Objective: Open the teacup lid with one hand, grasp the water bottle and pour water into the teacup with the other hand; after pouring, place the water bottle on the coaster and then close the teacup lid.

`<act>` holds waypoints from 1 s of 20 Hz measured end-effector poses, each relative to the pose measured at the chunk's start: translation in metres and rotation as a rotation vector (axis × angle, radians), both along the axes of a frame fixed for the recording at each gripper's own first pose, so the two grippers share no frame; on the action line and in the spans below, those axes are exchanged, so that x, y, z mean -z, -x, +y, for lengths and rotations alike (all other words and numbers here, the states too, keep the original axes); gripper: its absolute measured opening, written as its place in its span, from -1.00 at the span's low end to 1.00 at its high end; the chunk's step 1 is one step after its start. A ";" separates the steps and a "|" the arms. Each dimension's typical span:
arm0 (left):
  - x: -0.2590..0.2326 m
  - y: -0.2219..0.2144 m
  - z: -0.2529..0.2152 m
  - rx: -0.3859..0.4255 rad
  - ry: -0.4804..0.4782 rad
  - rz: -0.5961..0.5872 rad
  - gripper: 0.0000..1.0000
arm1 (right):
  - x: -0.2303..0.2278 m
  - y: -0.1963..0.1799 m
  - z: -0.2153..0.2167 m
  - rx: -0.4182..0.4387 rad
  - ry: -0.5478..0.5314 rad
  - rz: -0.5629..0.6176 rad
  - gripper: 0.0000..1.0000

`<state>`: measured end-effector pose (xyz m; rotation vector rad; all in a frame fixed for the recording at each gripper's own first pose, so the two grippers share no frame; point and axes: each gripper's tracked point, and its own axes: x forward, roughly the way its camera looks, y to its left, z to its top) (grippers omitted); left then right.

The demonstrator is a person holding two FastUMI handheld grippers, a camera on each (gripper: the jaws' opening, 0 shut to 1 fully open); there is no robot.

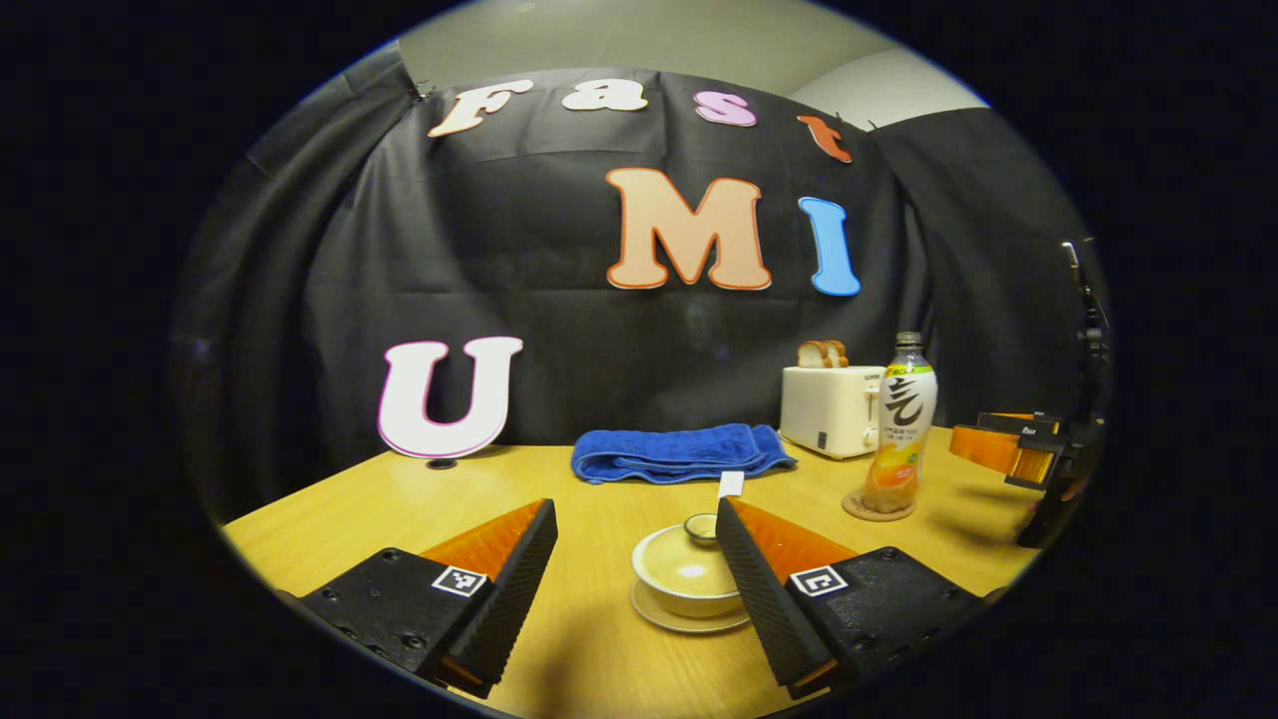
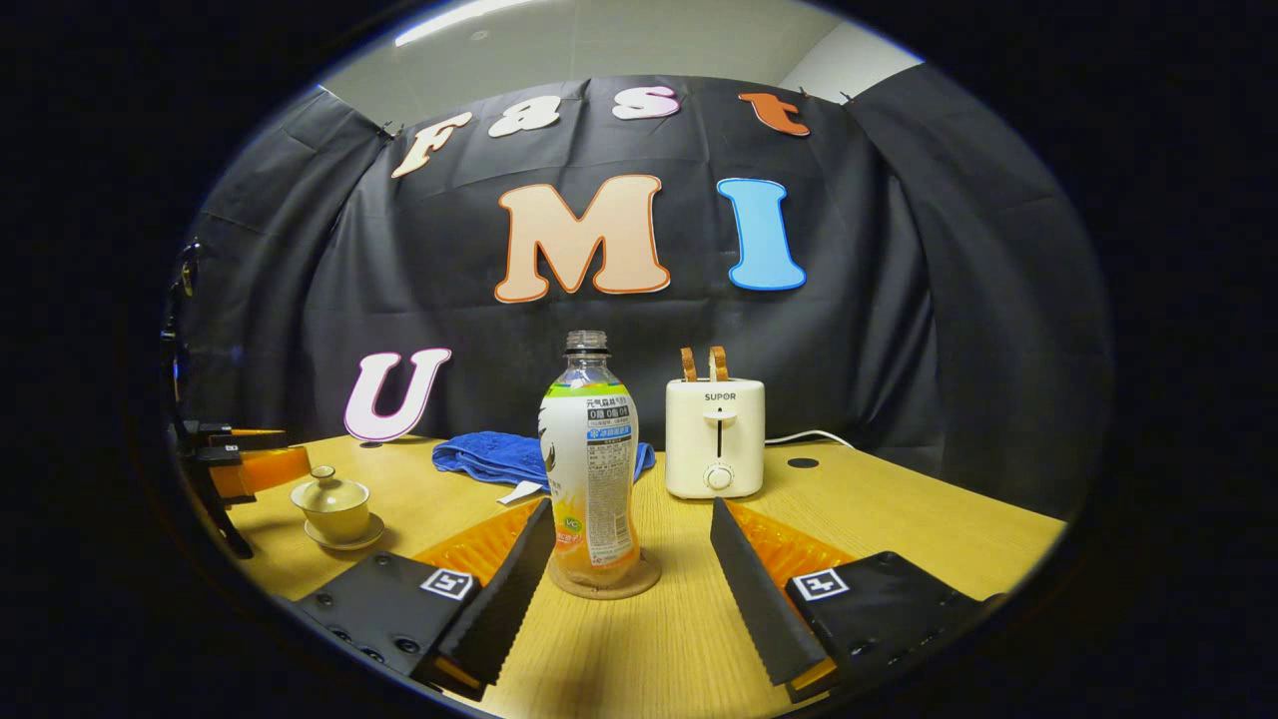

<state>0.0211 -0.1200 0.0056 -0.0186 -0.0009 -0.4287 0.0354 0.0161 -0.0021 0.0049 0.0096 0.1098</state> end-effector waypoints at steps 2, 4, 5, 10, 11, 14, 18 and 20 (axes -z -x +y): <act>0.001 0.001 0.023 -0.084 -0.002 0.000 0.87 | 0.000 0.000 0.000 0.000 0.001 -0.001 0.96; 0.002 0.002 0.045 -0.169 -0.004 0.000 0.87 | -0.001 0.000 -0.001 0.004 0.001 -0.002 1.00; 0.002 0.002 0.056 -0.215 -0.007 0.002 0.87 | 0.000 -0.001 -0.001 0.008 0.001 -0.002 0.90; 0.003 0.009 0.106 -0.473 -0.016 0.003 0.88 | -0.001 -0.001 -0.020 0.091 0.004 -0.006 0.92; 0.003 0.010 0.111 -0.505 -0.017 0.003 0.87 | -0.001 -0.001 -0.022 0.108 0.004 -0.007 0.92; 0.003 0.013 0.112 -0.524 -0.017 0.004 0.87 | -0.001 0.000 -0.022 0.116 0.005 -0.007 0.90; 0.003 0.011 0.112 -0.522 -0.016 0.005 0.87 | -0.001 0.000 -0.023 0.116 0.004 -0.007 0.90; 0.004 0.012 0.111 -0.521 -0.016 0.005 0.87 | -0.001 -0.001 -0.023 0.116 0.004 -0.007 0.97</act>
